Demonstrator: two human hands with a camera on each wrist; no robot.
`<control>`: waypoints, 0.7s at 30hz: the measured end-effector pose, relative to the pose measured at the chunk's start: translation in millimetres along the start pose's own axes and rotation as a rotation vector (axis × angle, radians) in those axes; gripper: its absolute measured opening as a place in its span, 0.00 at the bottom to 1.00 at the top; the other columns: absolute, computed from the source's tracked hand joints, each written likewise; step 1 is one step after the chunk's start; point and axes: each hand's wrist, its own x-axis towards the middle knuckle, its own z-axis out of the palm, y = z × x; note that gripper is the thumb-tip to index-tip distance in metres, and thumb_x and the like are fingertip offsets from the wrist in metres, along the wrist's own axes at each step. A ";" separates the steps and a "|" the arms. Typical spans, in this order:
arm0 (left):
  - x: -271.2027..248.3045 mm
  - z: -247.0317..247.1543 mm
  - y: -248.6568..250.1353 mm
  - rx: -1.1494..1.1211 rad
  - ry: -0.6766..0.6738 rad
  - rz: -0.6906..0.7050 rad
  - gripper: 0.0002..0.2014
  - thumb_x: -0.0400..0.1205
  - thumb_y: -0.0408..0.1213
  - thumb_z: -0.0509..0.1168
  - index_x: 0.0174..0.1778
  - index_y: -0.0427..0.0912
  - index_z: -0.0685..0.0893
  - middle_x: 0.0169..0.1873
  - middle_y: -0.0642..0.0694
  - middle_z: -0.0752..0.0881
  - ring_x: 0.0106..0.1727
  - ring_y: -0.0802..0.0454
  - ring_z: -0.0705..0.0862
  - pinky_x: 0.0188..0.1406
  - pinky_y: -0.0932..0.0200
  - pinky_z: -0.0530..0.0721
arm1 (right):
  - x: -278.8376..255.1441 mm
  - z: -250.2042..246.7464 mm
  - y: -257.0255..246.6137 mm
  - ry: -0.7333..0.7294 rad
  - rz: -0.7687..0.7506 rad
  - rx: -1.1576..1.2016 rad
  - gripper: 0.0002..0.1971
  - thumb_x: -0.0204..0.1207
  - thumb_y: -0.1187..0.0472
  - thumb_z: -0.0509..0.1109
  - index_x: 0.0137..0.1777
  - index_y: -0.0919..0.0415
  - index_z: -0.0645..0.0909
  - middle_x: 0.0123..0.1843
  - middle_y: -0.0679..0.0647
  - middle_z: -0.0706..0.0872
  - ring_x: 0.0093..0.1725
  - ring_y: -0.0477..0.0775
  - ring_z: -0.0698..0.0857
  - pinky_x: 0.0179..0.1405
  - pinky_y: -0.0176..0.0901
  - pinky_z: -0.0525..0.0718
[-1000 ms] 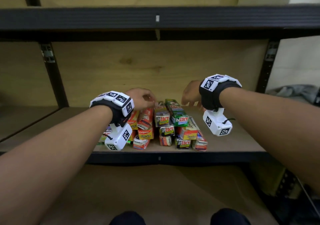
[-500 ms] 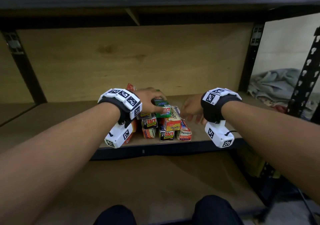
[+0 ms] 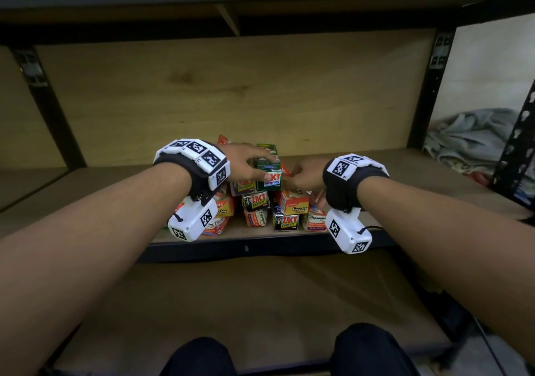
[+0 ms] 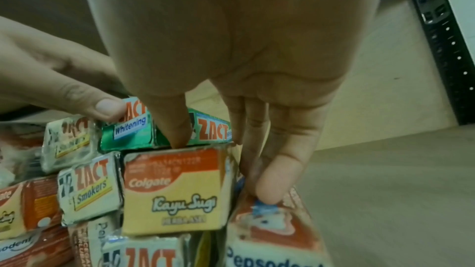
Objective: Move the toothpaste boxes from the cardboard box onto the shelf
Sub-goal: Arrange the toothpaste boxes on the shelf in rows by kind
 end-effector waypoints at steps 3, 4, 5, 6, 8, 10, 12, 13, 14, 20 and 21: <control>0.3 -3.4 -2.7 -0.021 -0.036 -0.029 0.26 0.80 0.63 0.63 0.76 0.68 0.71 0.75 0.47 0.74 0.68 0.45 0.78 0.64 0.54 0.74 | 2.0 1.9 2.2 -0.014 0.004 0.060 0.25 0.68 0.32 0.69 0.52 0.53 0.86 0.49 0.55 0.91 0.48 0.58 0.91 0.54 0.59 0.89; 0.6 -5.1 -2.8 -0.033 -0.045 -0.044 0.25 0.80 0.64 0.63 0.74 0.69 0.72 0.73 0.46 0.76 0.66 0.46 0.78 0.63 0.55 0.74 | -0.7 2.2 2.7 -0.040 0.010 0.096 0.24 0.72 0.35 0.70 0.54 0.55 0.86 0.48 0.56 0.90 0.49 0.59 0.91 0.54 0.59 0.89; 0.9 -7.3 -1.7 -0.049 -0.048 -0.060 0.25 0.79 0.66 0.62 0.73 0.69 0.73 0.74 0.49 0.76 0.68 0.47 0.77 0.65 0.54 0.73 | -1.9 2.5 4.1 -0.064 0.014 0.124 0.23 0.74 0.38 0.70 0.57 0.57 0.84 0.49 0.57 0.89 0.50 0.60 0.90 0.55 0.59 0.89; 2.2 -9.2 -0.5 -0.065 -0.048 -0.082 0.24 0.78 0.68 0.61 0.71 0.69 0.75 0.75 0.51 0.75 0.71 0.48 0.76 0.67 0.53 0.71 | -2.1 3.3 6.3 -0.081 0.012 0.143 0.23 0.76 0.40 0.70 0.60 0.58 0.82 0.50 0.57 0.88 0.50 0.60 0.90 0.56 0.60 0.89; 6.5 -12.0 4.8 -0.075 -0.038 -0.134 0.28 0.77 0.72 0.57 0.69 0.65 0.77 0.73 0.54 0.77 0.69 0.49 0.77 0.65 0.52 0.72 | -2.6 5.0 10.4 -0.099 0.004 0.155 0.26 0.75 0.40 0.70 0.65 0.58 0.79 0.54 0.57 0.86 0.52 0.60 0.89 0.56 0.60 0.89; 12.0 -14.4 13.4 -0.039 -0.023 -0.180 0.32 0.78 0.72 0.54 0.70 0.57 0.77 0.69 0.52 0.79 0.64 0.49 0.79 0.62 0.53 0.75 | -2.9 6.3 13.5 -0.103 -0.022 0.157 0.28 0.74 0.39 0.71 0.67 0.57 0.77 0.56 0.57 0.86 0.54 0.60 0.88 0.57 0.59 0.88; 20.0 -16.2 23.0 0.018 -0.012 -0.214 0.32 0.80 0.70 0.54 0.70 0.50 0.79 0.69 0.49 0.80 0.64 0.48 0.79 0.61 0.54 0.75 | -4.7 7.2 16.0 -0.106 -0.032 0.183 0.27 0.73 0.40 0.73 0.67 0.55 0.77 0.56 0.57 0.86 0.55 0.59 0.87 0.57 0.57 0.88; 25.3 -16.2 27.9 0.046 -0.008 -0.227 0.32 0.80 0.69 0.55 0.68 0.47 0.81 0.68 0.48 0.81 0.65 0.46 0.80 0.60 0.54 0.76 | -4.9 7.3 17.3 -0.102 -0.038 0.191 0.26 0.73 0.40 0.73 0.65 0.54 0.77 0.55 0.57 0.87 0.54 0.58 0.87 0.56 0.57 0.89; 30.5 -15.3 31.4 0.078 -0.008 -0.245 0.33 0.80 0.69 0.56 0.66 0.45 0.82 0.65 0.46 0.83 0.63 0.45 0.82 0.57 0.54 0.78 | -4.8 8.3 17.9 -0.093 -0.041 0.199 0.26 0.72 0.40 0.74 0.63 0.54 0.78 0.53 0.56 0.87 0.52 0.58 0.88 0.55 0.57 0.89; 60.5 -6.2 40.1 0.094 0.067 -0.320 0.28 0.60 0.70 0.68 0.34 0.46 0.84 0.34 0.48 0.88 0.34 0.48 0.86 0.31 0.58 0.82 | 2.3 15.7 22.4 -0.002 -0.026 0.335 0.22 0.66 0.45 0.76 0.54 0.59 0.85 0.50 0.57 0.91 0.44 0.57 0.91 0.44 0.50 0.92; 65.2 -7.3 39.3 0.082 0.078 -0.340 0.29 0.57 0.70 0.68 0.30 0.45 0.83 0.30 0.49 0.87 0.31 0.46 0.86 0.31 0.55 0.84 | 4.3 16.1 23.7 0.004 -0.022 0.377 0.20 0.69 0.48 0.76 0.54 0.61 0.85 0.50 0.58 0.91 0.44 0.57 0.91 0.43 0.49 0.92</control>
